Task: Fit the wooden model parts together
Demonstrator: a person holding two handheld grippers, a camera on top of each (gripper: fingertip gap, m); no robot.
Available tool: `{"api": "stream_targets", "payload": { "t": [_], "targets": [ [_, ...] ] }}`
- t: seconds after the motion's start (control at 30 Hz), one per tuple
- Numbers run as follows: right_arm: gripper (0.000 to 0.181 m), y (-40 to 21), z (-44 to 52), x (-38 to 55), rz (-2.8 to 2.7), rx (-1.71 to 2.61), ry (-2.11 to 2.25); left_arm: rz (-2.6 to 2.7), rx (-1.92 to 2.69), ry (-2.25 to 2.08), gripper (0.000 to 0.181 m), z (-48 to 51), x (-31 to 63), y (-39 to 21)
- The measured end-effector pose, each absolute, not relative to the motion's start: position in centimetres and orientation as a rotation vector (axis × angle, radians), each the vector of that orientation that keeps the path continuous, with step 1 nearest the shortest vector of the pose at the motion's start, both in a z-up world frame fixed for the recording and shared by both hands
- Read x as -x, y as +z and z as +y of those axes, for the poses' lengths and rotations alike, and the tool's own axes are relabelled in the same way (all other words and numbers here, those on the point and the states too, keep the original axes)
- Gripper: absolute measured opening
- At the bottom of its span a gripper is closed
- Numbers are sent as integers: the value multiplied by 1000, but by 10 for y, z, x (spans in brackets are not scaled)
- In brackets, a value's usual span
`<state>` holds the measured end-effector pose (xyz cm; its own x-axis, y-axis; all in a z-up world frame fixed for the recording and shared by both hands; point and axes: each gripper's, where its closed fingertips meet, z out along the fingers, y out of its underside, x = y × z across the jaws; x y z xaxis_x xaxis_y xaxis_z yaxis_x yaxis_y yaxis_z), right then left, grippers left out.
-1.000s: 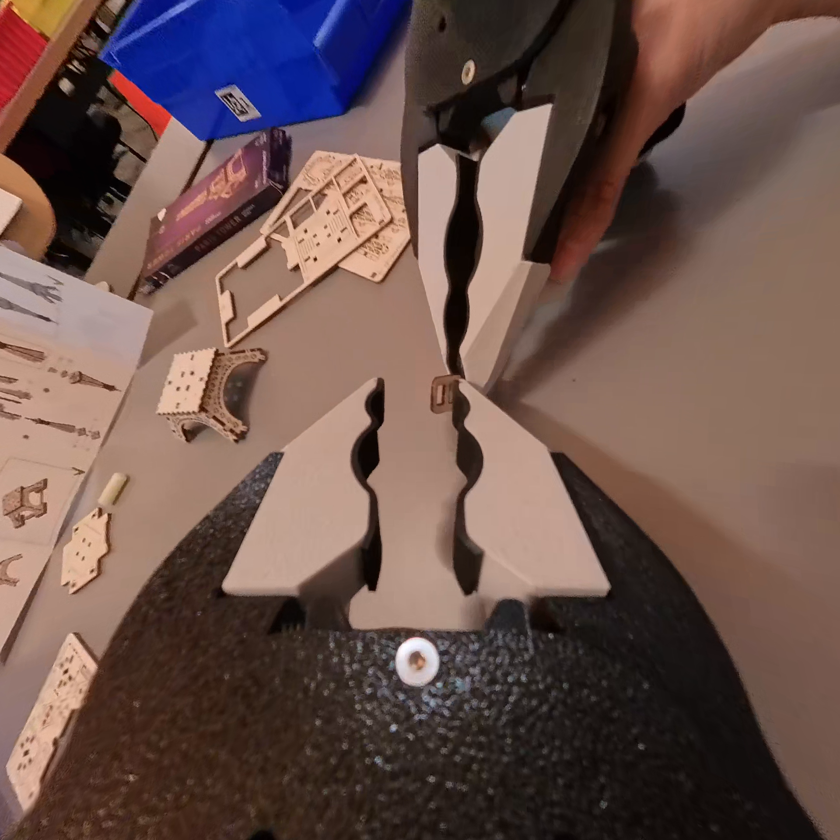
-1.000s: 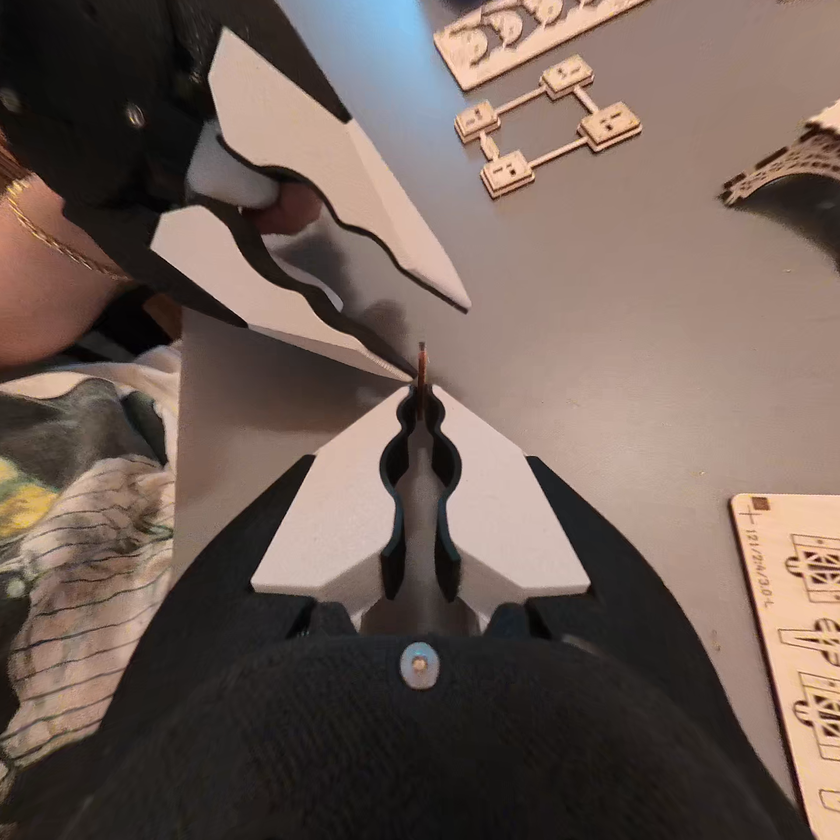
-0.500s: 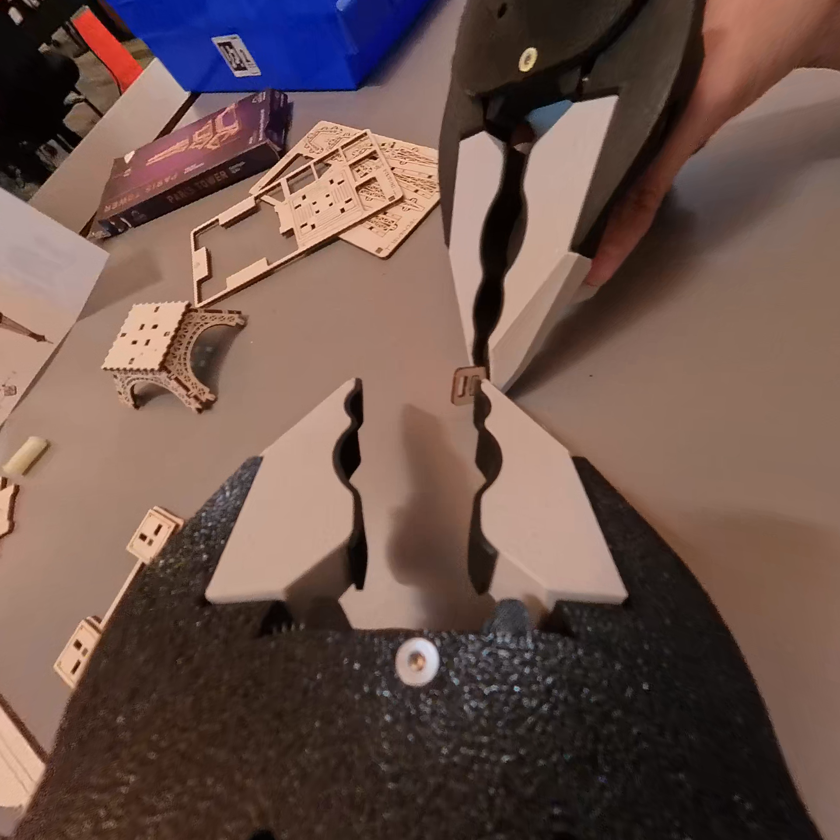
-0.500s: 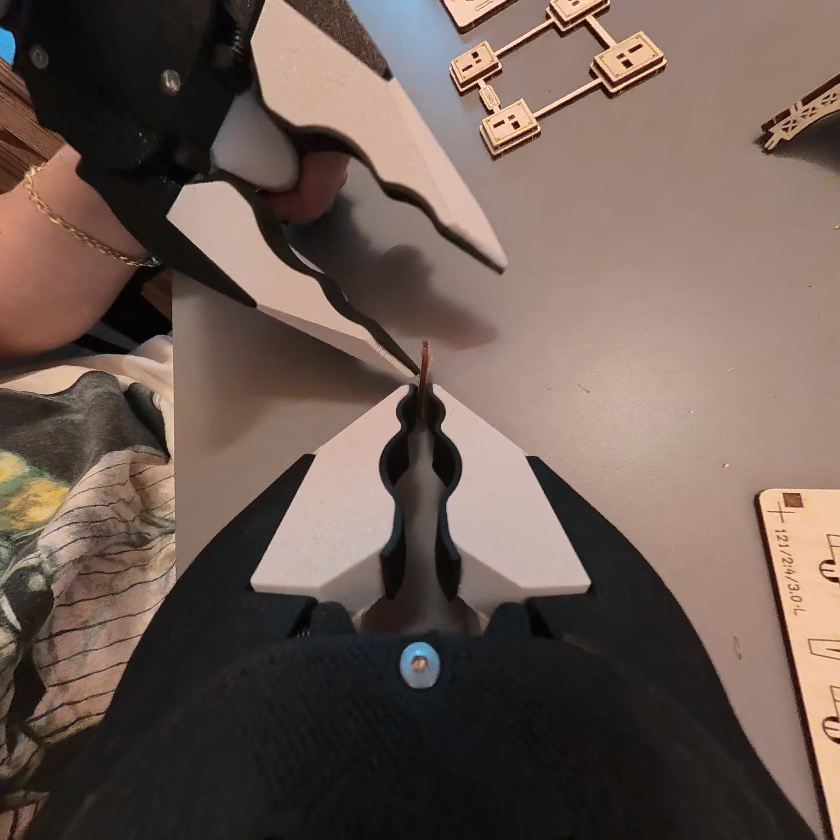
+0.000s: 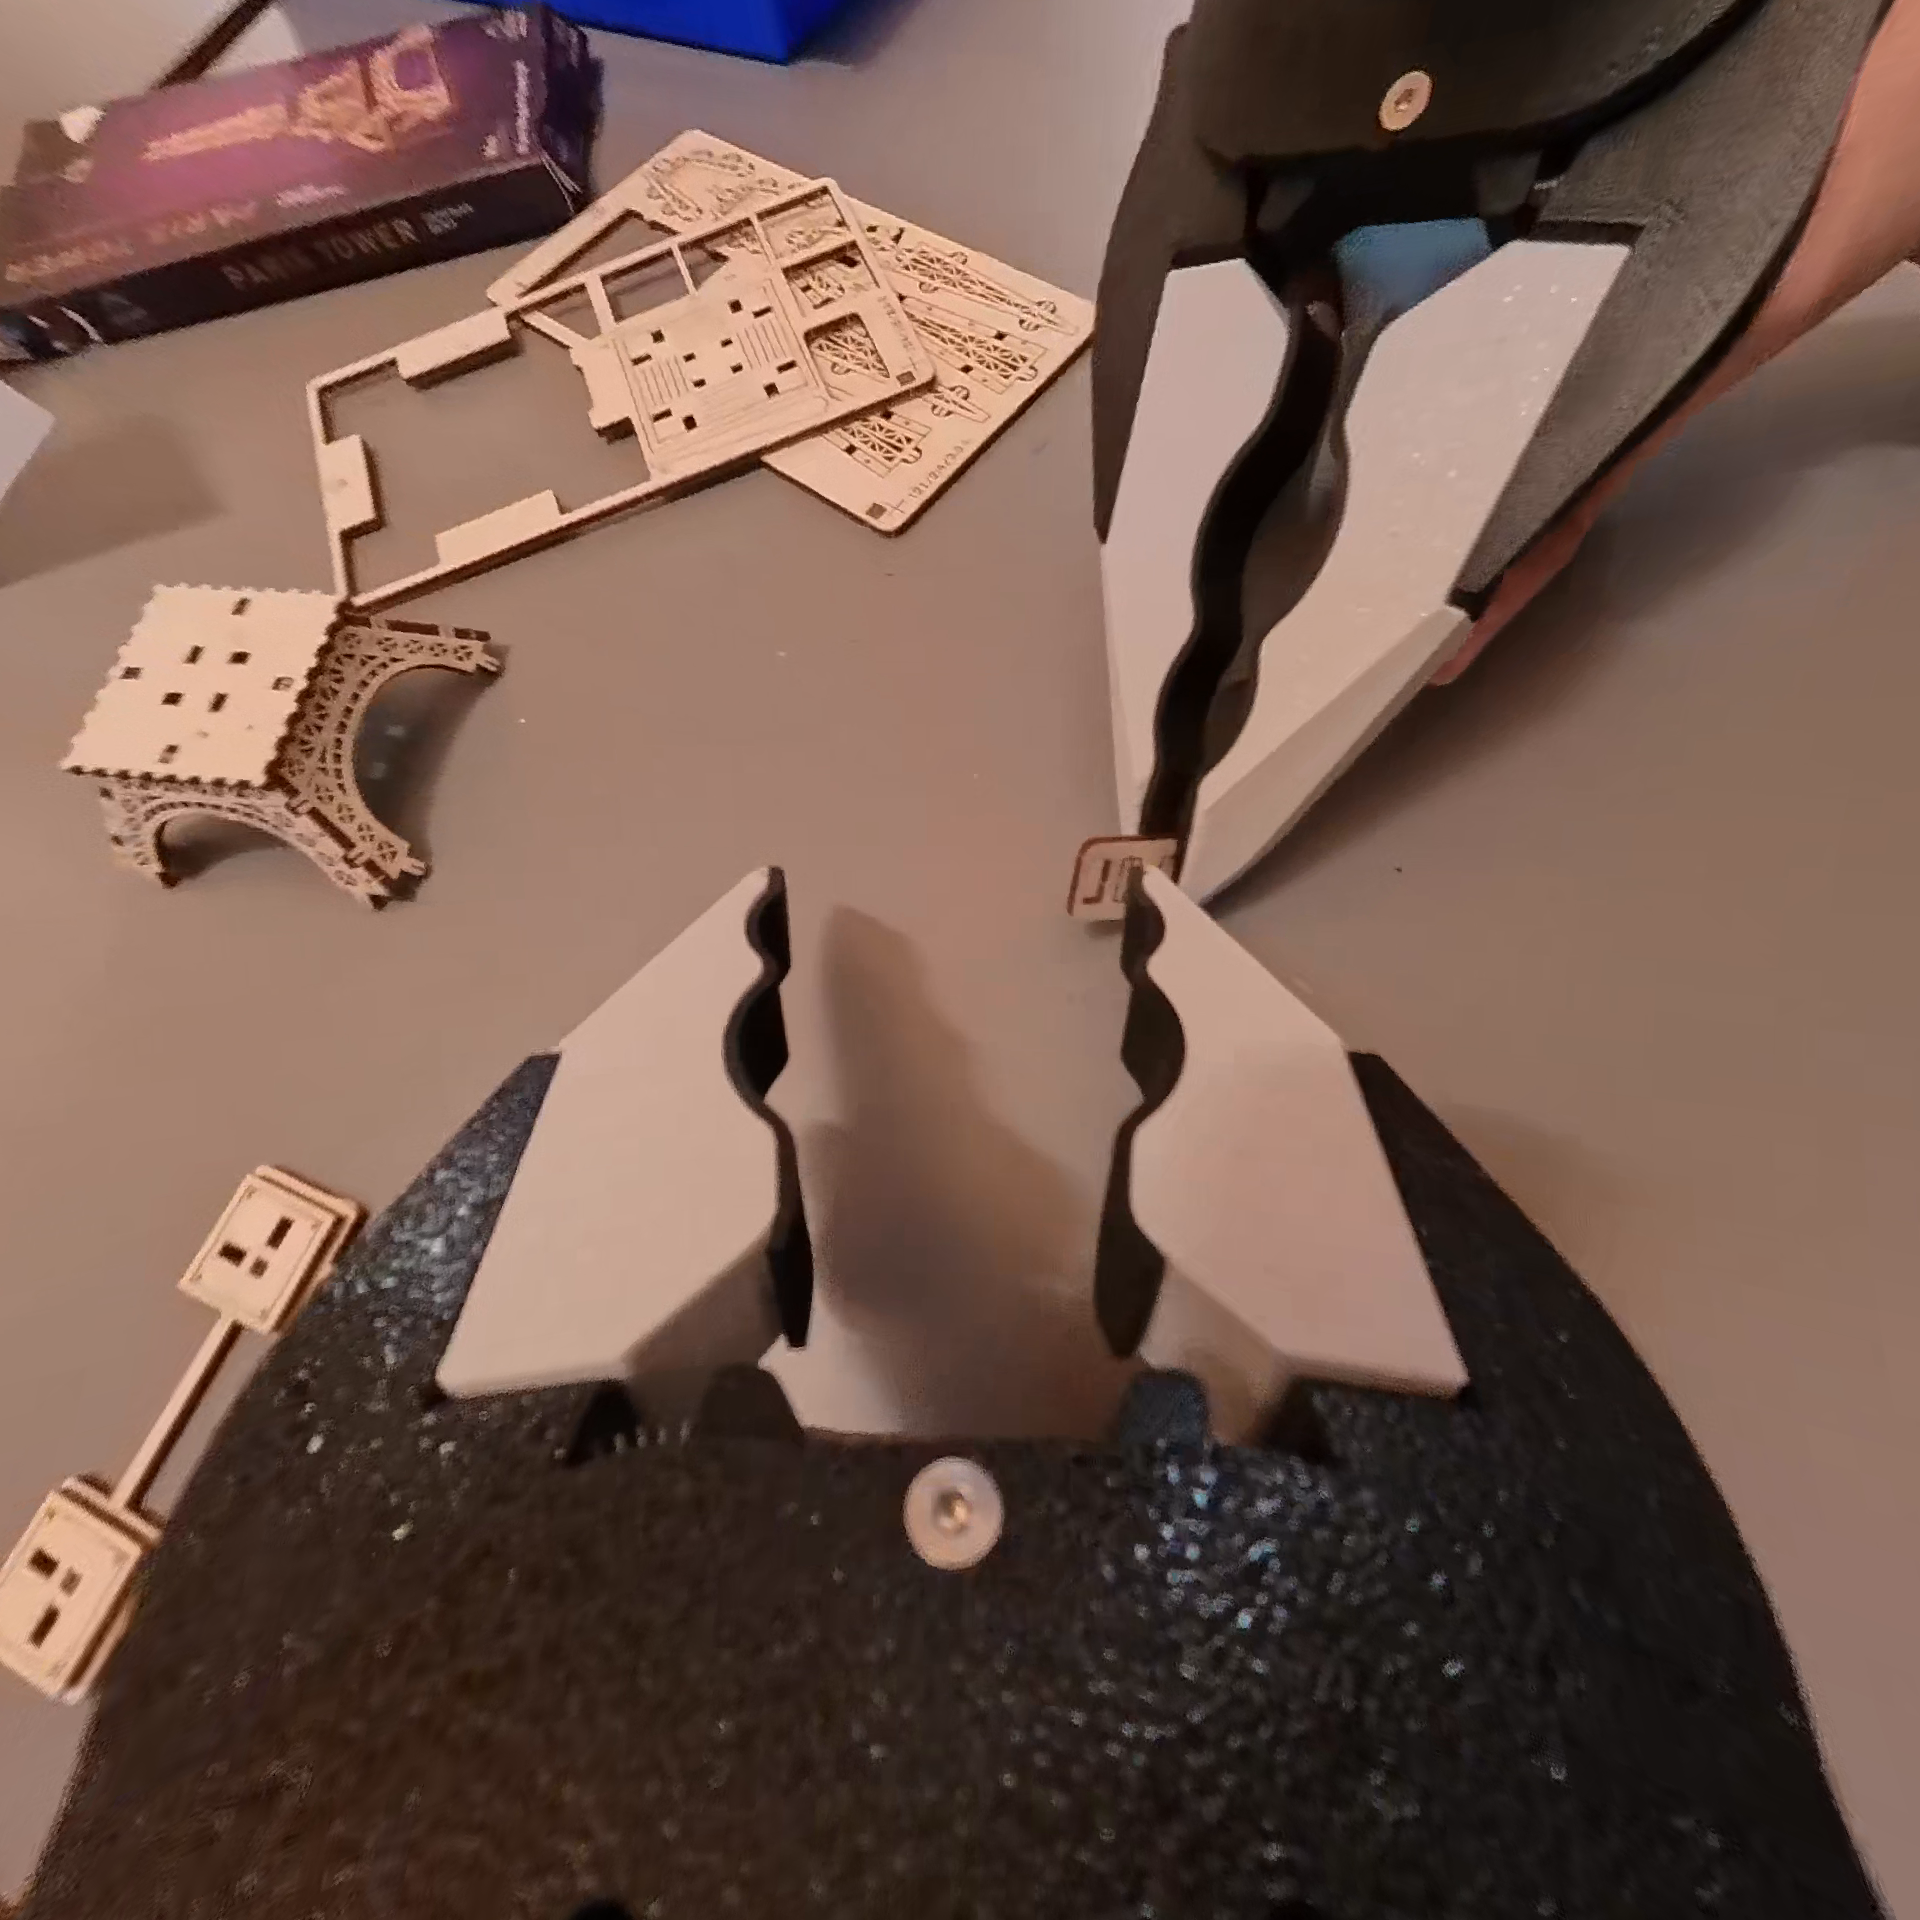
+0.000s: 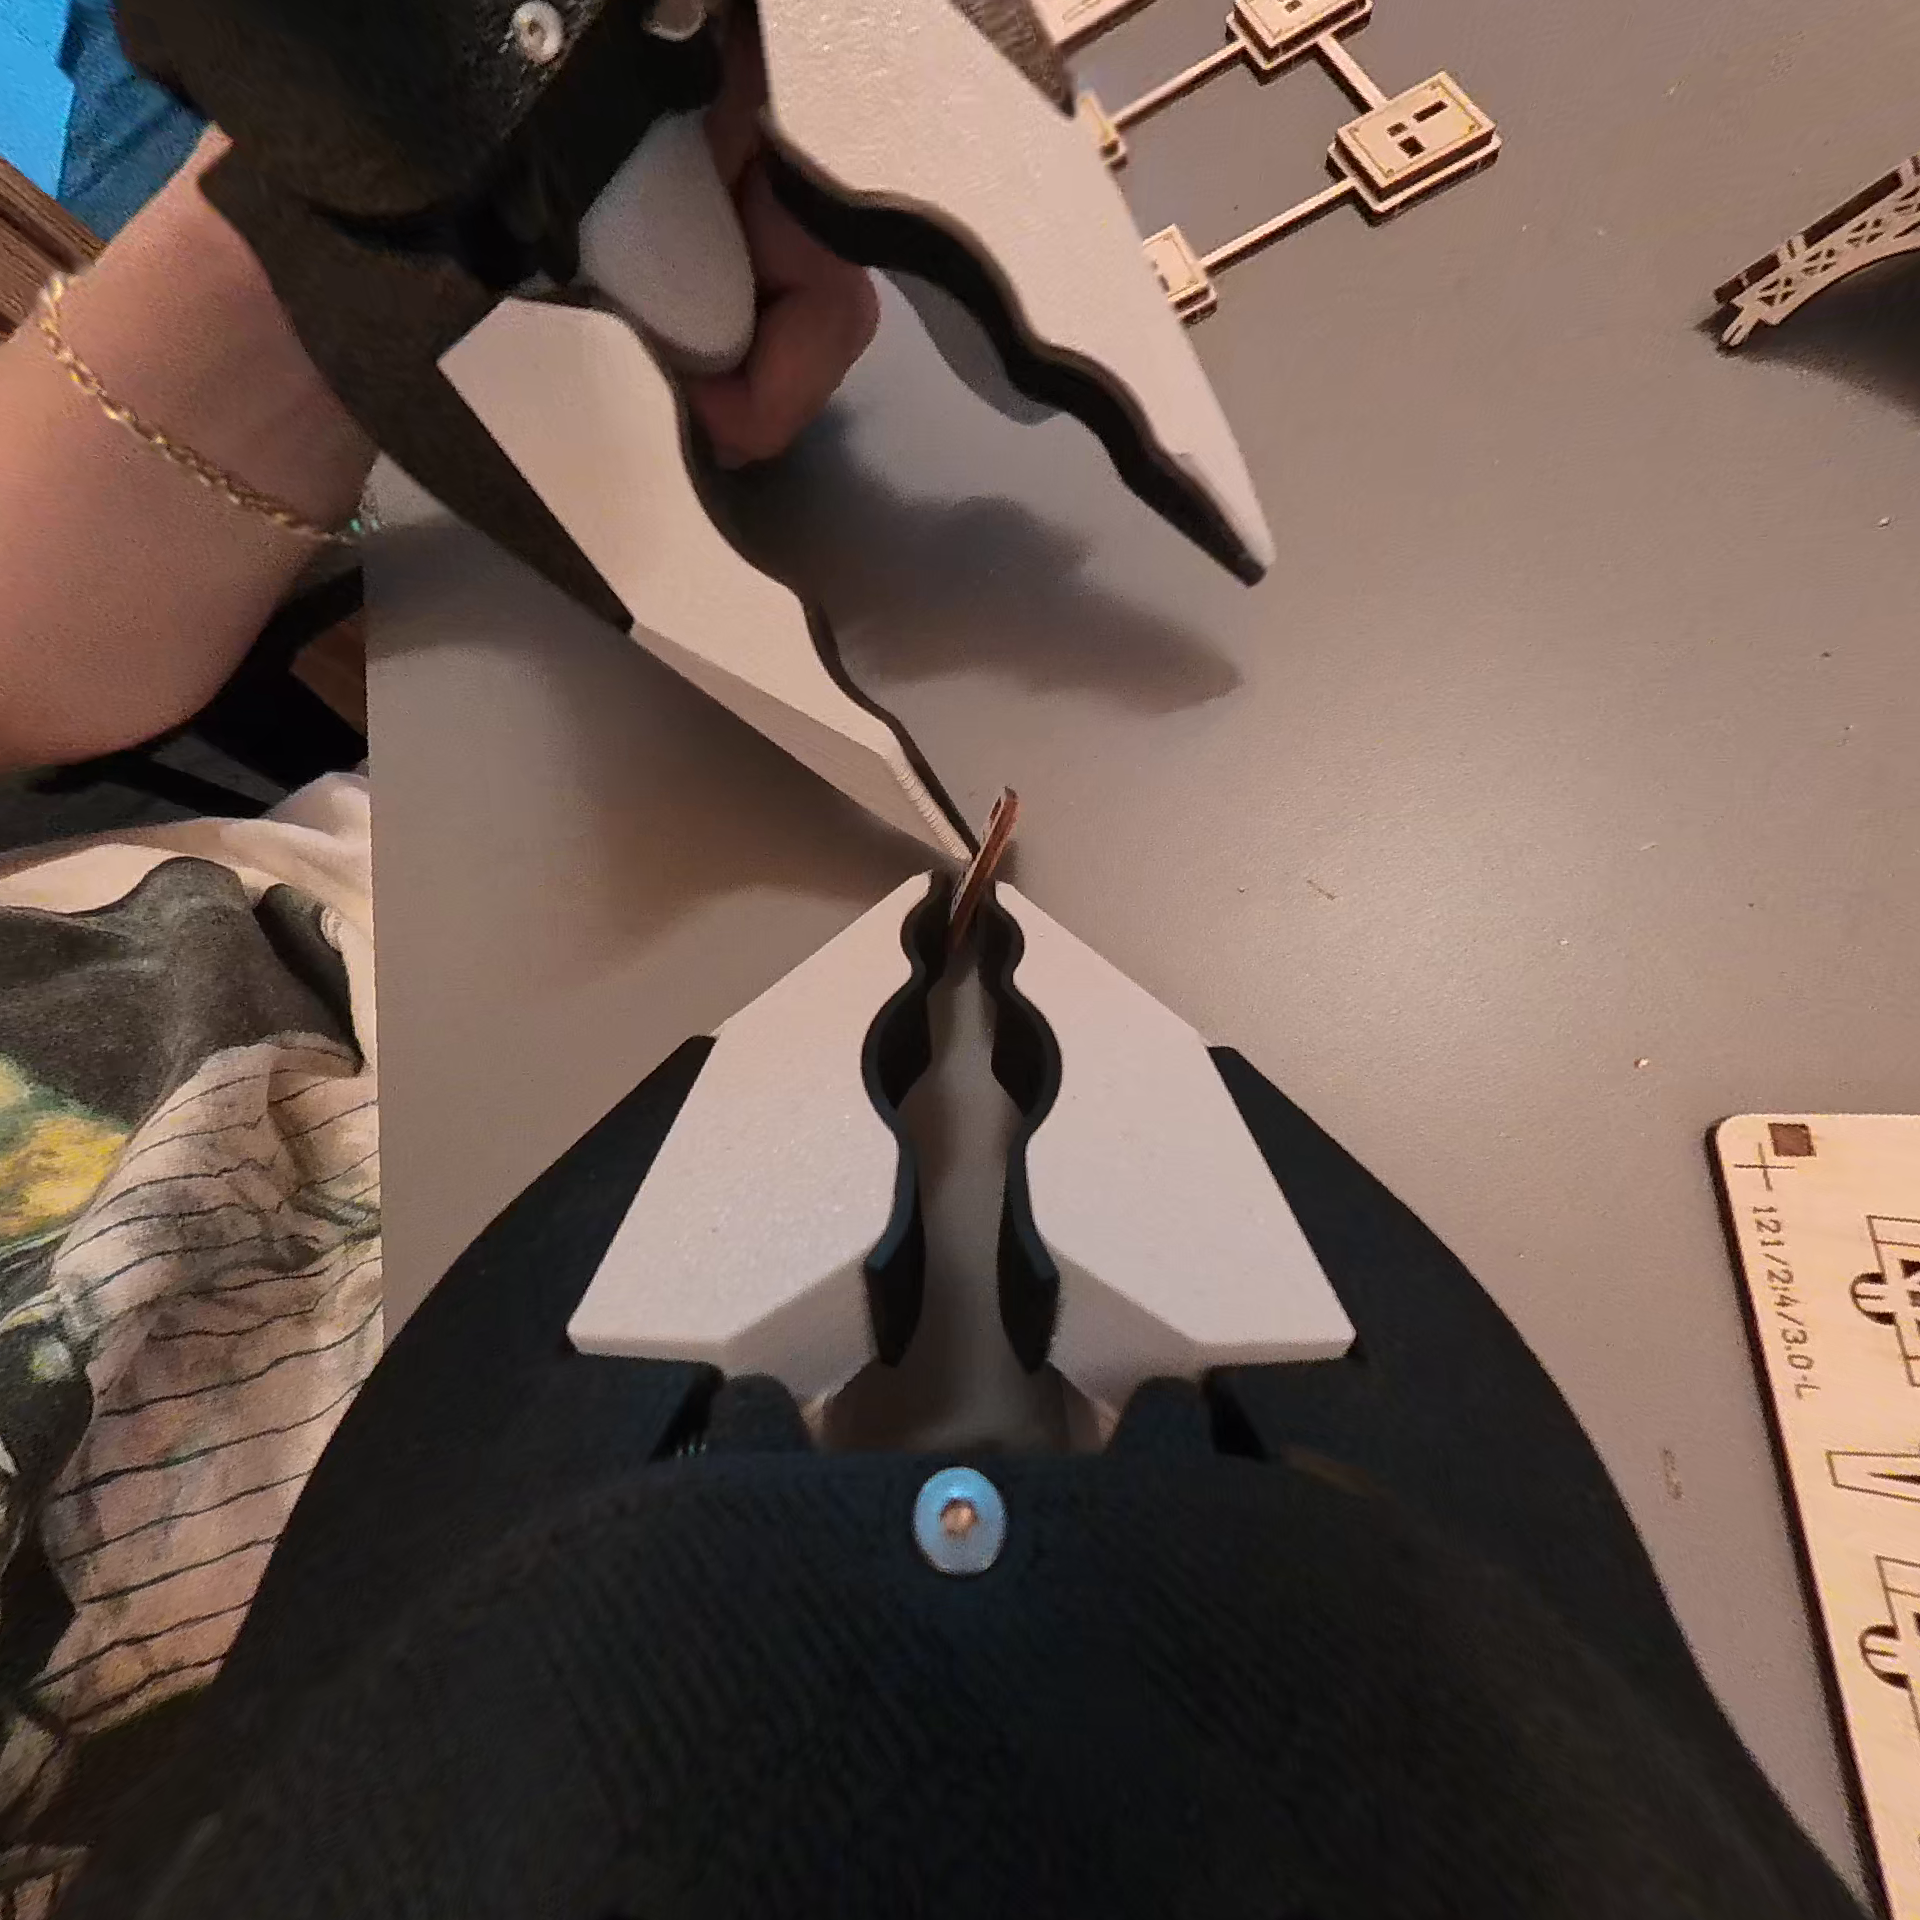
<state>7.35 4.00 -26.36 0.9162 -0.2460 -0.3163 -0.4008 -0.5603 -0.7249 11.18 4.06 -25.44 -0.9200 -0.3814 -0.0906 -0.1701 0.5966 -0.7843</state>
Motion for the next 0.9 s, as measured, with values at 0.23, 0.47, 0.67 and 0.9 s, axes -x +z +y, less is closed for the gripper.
{"api": "stream_targets", "payload": {
  "t": [0.23, 0.47, 0.67, 0.9],
  "targets": [
    [5, -264, 40, -74, 456, 2195, 213, 2766, 351, -1206, 70, 37, -118, -260],
    [4, -263, 41, -73, 443, 2191, 224, 2801, 370, -1372, 67, 38, -112, -259],
    [3, -263, 42, -72, 449, 2185, 252, 2746, 372, -1350, 75, 40, -116, -258],
    [3, -263, 42, -73, 463, 2181, 262, 2711, 441, -1309, 88, 43, -123, -260]
  ]
}}
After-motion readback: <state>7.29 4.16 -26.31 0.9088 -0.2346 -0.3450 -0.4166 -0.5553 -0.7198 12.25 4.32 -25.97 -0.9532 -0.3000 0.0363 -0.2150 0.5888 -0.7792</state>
